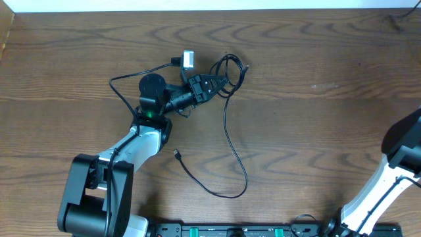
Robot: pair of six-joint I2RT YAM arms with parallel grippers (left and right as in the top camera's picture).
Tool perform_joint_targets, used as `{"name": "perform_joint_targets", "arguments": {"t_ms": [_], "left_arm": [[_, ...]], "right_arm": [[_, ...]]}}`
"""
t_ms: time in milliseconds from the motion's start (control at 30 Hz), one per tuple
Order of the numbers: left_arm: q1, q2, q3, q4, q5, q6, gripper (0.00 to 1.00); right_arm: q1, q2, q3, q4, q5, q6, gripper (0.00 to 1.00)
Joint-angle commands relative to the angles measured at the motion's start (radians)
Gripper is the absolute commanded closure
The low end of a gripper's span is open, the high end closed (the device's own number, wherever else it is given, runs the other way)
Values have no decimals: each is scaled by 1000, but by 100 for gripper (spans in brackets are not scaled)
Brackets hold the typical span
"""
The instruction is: Untangle cables
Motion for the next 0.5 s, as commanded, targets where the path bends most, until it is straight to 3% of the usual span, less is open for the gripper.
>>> {"name": "perform_joint_targets", "arguments": {"t_ms": [0,100,133,167,267,367,467], "left_arm": [[0,-2,10,11,-21,0,92],[-1,-2,10,0,-21,0,92],[0,-2,10,-6,-21,0,92],[0,-2,10,-15,-21,1,91],[0,-2,10,-48,-21,7,90],[-1,-2,10,-70,-20,7,87],[-1,-2,10,-71,-19,7,88]], "right_arm": [[-63,38,14,21,53,359,94],[-90,131,14,-64,-73,439,46],[-98,162,14,-101,-179,440,14],[-103,187,14,-136,-273,438,1],[-101,235,14,-312,-423,429,1],[-80,248,14,-619,-350,498,1],[-69,247,14,-787,-301,533,1]]}}
